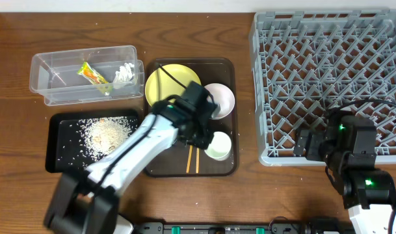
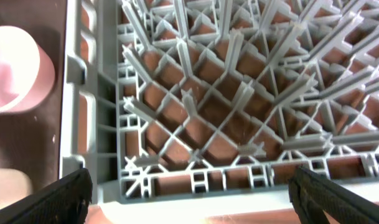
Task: Sort waste into correct bins and load items into the dishwasher rack
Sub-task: 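Grasp the cream cup on the brown tray with the left gripper, then lift the cream cup and hand it to the right gripper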
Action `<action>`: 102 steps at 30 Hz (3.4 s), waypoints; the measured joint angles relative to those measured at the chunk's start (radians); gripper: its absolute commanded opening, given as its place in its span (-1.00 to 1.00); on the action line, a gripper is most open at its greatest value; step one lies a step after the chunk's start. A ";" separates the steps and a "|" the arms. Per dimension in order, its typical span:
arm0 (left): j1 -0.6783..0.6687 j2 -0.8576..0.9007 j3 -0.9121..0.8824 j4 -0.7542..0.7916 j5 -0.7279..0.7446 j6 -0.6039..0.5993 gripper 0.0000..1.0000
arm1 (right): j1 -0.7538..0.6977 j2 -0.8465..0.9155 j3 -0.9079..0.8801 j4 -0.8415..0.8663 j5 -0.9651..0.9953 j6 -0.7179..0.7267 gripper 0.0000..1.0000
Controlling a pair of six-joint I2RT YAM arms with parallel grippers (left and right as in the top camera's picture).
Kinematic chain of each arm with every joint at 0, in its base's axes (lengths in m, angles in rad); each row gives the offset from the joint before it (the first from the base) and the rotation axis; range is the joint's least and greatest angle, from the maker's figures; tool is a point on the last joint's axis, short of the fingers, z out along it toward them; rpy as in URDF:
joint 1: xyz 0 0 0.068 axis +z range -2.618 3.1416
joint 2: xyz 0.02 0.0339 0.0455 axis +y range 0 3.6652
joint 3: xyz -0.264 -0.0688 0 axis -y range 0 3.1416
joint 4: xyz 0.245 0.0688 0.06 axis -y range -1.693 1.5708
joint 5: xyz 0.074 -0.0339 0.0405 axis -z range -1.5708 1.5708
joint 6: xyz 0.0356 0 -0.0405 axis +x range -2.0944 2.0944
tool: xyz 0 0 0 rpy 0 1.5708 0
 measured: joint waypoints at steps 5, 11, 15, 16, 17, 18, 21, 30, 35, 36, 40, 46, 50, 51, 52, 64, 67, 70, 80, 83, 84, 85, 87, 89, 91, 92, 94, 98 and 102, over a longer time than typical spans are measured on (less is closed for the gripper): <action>0.159 -0.104 0.025 0.089 0.144 -0.053 -0.77 | 0.000 0.009 0.001 0.142 -0.050 0.004 0.99; 0.340 -0.065 0.030 0.146 0.324 -0.119 -0.67 | 0.000 0.079 0.002 0.237 -0.238 0.007 0.98; 0.342 -0.044 0.030 0.115 0.405 -0.110 -0.37 | 0.000 0.116 0.002 0.215 -0.295 0.008 0.99; 0.330 -0.044 0.030 0.103 0.410 -0.103 -0.32 | 0.000 0.120 0.002 0.214 -0.303 0.008 0.98; 0.317 -0.044 0.030 0.093 0.409 -0.099 -0.30 | 0.000 0.122 0.002 0.214 -0.309 0.008 0.98; 0.297 -0.044 0.030 0.085 0.401 -0.096 -0.30 | 0.000 0.124 0.002 0.213 -0.315 0.008 0.98; 0.248 -0.044 0.030 0.069 0.355 -0.087 -0.27 | 0.000 0.124 0.002 0.211 -0.323 0.008 0.98; 0.110 -0.044 0.030 -0.006 0.132 -0.064 -0.18 | 0.000 0.124 0.002 0.203 -0.334 0.008 0.99; 0.048 -0.044 0.029 -0.039 -0.016 -0.051 -0.08 | 0.000 0.124 0.002 0.196 -0.335 0.008 0.98; 0.037 -0.044 0.028 -0.039 -0.042 -0.050 -0.08 | 0.000 0.124 0.002 0.195 -0.335 0.008 0.98; 0.015 -0.038 0.026 -0.039 -0.092 -0.048 -0.08 | 0.000 0.124 0.002 0.191 -0.336 0.008 0.99; -0.021 0.002 0.026 -0.039 -0.122 -0.048 -0.07 | 0.000 0.124 0.002 0.189 -0.337 0.008 0.98; -0.054 0.037 0.026 -0.039 -0.126 -0.048 -0.08 | 0.000 0.124 0.002 0.189 -0.337 0.008 0.98; -0.063 0.046 0.026 -0.039 -0.126 -0.048 -0.07 | 0.000 0.124 0.002 0.188 -0.337 0.008 0.98; -0.070 0.054 0.026 -0.038 -0.126 -0.048 -0.07 | 0.000 0.124 0.002 0.188 -0.337 0.008 0.98; -0.125 0.140 0.016 -0.002 -0.130 -0.035 -0.88 | 0.000 0.124 0.002 0.176 -0.337 0.008 0.99; -0.098 0.131 0.016 -0.014 -0.129 -0.036 -0.87 | 0.000 0.124 0.002 0.161 -0.337 0.008 0.98; -0.026 0.085 0.016 -0.027 -0.103 -0.036 -0.88 | 0.000 0.124 0.002 0.146 -0.333 0.006 0.99; 0.394 -0.037 0.019 0.230 0.401 -0.113 -0.88 | -0.001 0.125 0.002 0.214 -0.305 0.003 0.55; 0.455 -0.005 0.019 0.335 0.621 -0.154 -0.87 | -0.002 0.128 0.002 0.246 -0.421 -0.009 0.53; 0.462 0.011 0.019 0.350 0.699 -0.164 -0.88 | 0.000 0.134 0.002 0.256 -0.481 -0.018 0.55; 0.462 0.025 0.019 0.358 0.764 -0.172 -0.88 | 0.003 0.142 0.002 0.265 -0.531 -0.023 0.59; 0.451 0.052 0.019 0.362 0.861 -0.184 -0.88 | 0.023 0.165 0.002 0.290 -0.621 -0.029 0.61; 0.429 0.076 0.019 0.362 0.924 -0.192 -0.88 | 0.057 0.196 0.002 0.321 -0.695 -0.034 0.61; 0.397 0.091 0.019 0.362 0.964 -0.195 -0.88 | 0.102 0.233 0.002 0.366 -0.763 -0.037 0.67; 0.383 0.093 0.019 0.362 0.972 -0.195 -0.88 | 0.125 0.252 0.002 0.394 -0.795 -0.041 0.68; 0.351 0.095 0.019 0.362 0.981 -0.195 -0.88 | 0.161 0.282 0.002 0.453 -0.846 -0.045 0.72; 0.302 0.095 0.019 0.362 0.986 -0.196 -0.88 | 0.221 0.322 0.002 0.572 -0.926 -0.046 0.75; 0.281 0.095 0.019 0.362 0.987 -0.196 -0.88 | 0.251 0.331 0.002 0.679 -0.967 -0.047 0.73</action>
